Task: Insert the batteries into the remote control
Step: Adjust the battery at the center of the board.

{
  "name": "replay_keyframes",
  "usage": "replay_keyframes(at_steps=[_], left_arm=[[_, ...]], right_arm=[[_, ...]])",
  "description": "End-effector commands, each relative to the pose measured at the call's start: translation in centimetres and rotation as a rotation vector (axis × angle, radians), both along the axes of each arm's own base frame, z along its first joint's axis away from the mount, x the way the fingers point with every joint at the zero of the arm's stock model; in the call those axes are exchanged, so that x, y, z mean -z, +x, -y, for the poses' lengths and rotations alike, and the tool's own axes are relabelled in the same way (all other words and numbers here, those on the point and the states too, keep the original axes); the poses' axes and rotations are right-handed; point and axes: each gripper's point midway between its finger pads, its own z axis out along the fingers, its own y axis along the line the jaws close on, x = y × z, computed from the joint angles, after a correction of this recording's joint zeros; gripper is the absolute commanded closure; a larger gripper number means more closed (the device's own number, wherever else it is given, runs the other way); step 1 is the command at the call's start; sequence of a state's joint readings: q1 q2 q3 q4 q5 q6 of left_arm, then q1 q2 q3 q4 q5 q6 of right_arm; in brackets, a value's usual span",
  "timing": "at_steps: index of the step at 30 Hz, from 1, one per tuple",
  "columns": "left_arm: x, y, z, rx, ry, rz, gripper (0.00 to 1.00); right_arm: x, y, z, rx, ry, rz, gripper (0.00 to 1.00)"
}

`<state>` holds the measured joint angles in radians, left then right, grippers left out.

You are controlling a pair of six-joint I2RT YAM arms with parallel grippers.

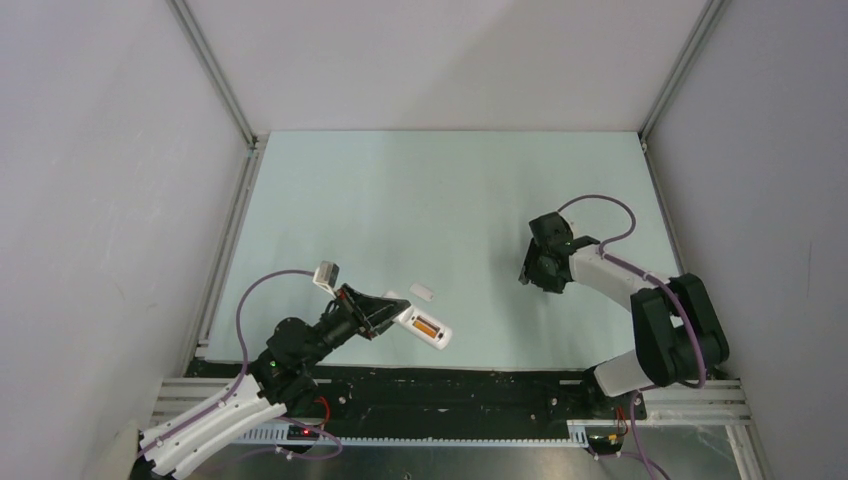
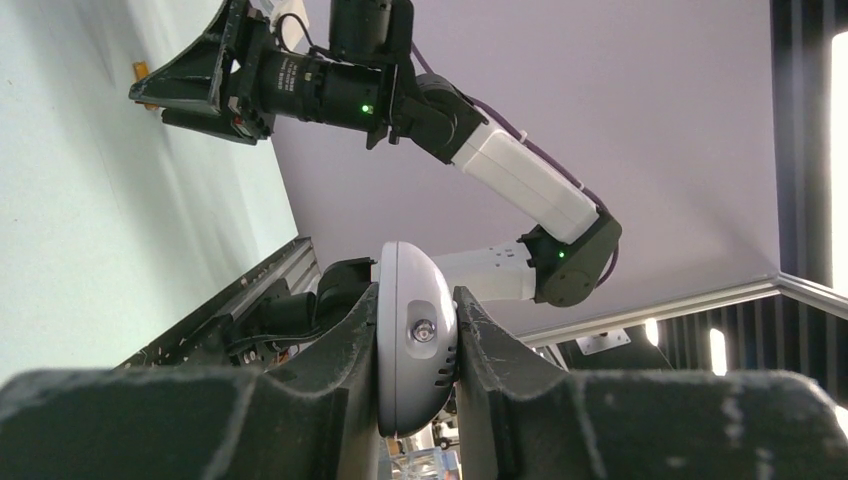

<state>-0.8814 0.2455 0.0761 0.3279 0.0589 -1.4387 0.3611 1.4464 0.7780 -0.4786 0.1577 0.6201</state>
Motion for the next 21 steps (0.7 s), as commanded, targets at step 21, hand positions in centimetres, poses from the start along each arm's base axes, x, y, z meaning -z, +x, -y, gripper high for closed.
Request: replay_keyframes(at_steps=[21], left_arm=[[-4.3, -0.9, 0.1, 0.037, -0.049, 0.098, 1.00]], right_arm=[[2.8, 0.6, 0.6, -0.030, -0.086, -0.041, 0.83]])
